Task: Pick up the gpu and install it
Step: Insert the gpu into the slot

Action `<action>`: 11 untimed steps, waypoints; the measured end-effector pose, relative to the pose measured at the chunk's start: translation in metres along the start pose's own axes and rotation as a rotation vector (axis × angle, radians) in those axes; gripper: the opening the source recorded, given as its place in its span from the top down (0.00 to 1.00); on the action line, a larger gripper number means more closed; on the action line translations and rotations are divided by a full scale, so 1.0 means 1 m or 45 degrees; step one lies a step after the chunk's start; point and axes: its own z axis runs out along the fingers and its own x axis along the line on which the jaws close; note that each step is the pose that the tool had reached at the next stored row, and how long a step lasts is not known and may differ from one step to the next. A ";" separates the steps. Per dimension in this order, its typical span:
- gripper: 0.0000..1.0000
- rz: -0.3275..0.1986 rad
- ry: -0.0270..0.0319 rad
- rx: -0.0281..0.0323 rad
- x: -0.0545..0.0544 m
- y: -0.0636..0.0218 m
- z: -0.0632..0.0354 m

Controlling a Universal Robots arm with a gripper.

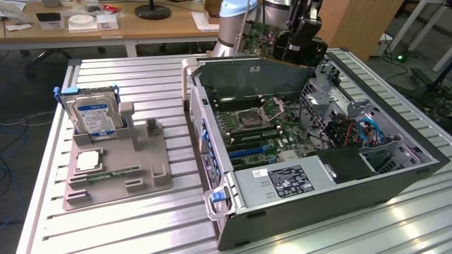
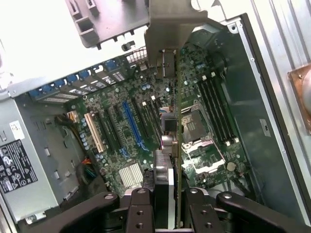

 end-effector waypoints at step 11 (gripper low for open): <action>0.72 -0.111 -0.0252 0.0705 0.001 -0.0006 0.0038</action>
